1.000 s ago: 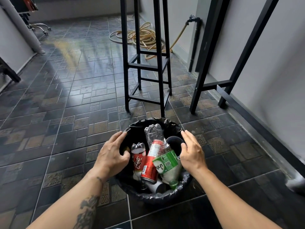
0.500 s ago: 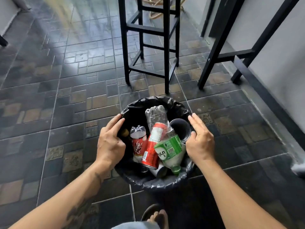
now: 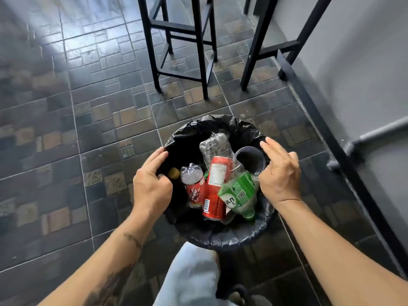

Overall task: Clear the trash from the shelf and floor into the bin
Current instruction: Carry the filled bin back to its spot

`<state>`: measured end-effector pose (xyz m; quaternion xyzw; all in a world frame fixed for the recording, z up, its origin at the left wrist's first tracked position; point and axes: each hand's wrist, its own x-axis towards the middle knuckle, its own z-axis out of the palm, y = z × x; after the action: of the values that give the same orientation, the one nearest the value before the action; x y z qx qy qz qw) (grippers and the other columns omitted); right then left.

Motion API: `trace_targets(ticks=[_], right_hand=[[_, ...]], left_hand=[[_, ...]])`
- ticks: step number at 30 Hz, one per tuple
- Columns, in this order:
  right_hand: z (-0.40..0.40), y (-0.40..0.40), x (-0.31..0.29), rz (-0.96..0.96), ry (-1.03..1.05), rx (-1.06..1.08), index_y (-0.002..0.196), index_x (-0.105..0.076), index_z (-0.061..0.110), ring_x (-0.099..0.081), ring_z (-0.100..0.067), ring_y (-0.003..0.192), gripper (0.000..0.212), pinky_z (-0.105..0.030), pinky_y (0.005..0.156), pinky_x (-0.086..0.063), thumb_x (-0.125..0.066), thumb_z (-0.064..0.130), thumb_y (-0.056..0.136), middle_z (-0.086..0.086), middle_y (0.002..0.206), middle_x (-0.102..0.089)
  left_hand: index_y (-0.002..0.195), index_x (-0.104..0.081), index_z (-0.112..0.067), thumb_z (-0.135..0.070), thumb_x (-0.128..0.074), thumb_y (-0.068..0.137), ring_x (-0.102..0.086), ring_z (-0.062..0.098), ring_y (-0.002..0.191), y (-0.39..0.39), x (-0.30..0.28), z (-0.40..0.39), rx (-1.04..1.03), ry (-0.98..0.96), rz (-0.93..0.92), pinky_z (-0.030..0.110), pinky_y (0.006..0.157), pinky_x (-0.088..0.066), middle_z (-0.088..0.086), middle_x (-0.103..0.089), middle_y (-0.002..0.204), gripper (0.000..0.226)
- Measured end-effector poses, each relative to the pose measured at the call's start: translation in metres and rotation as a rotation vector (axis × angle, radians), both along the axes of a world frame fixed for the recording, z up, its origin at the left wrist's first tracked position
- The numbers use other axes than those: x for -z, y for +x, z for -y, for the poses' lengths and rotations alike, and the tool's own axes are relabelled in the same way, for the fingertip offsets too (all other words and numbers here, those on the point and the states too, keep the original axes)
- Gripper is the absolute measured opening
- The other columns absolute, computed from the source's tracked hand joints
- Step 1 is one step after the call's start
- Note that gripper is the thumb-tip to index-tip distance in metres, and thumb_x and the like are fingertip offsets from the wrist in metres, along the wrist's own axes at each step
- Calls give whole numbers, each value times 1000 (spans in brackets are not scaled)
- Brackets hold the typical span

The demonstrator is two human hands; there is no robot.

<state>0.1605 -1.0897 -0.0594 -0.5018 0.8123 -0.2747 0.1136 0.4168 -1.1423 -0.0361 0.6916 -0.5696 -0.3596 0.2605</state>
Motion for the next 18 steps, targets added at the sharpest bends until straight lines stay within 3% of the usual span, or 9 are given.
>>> trace_targets(ticks=[5, 8, 13, 18], right_hand=[[-59, -1, -142, -54, 2, 28, 129, -64, 11, -57, -33, 104, 59, -28, 89, -38, -41, -9, 79, -3, 139, -59], [-98, 2, -237, -61, -6, 57, 130, -63, 11, -57, -34, 114, 60, -36, 102, -41, -43, -12, 78, -4, 140, -58], [-170, 16, -375, -68, -99, 162, 126, -65, 8, -58, -30, 120, 61, -48, 108, -40, -45, -14, 73, -8, 135, -61], [-241, 36, -461, -84, -194, 340, 123, -68, 8, -60, -24, 118, 58, -25, 105, -38, -48, -13, 72, -6, 131, -64]], left_hand=[[130, -65, -14, 16, -49, 74, -52, 8, 123, 16, -120, -41, 205, -168, 86, 7, 106, -28, -14, -57, 138, 65], [130, -65, -13, 16, -50, 72, -53, 14, 120, 18, -205, -63, 288, -257, 101, 14, 107, -31, -10, -58, 138, 67], [127, -66, -16, 14, -51, 71, -53, 18, 123, 17, -341, -90, 420, -374, 66, 24, 109, -34, -10, -61, 133, 66], [121, -70, -17, 11, -55, 76, -56, 13, 119, 11, -431, -114, 535, -460, -21, 36, 109, -42, -13, -62, 125, 55]])
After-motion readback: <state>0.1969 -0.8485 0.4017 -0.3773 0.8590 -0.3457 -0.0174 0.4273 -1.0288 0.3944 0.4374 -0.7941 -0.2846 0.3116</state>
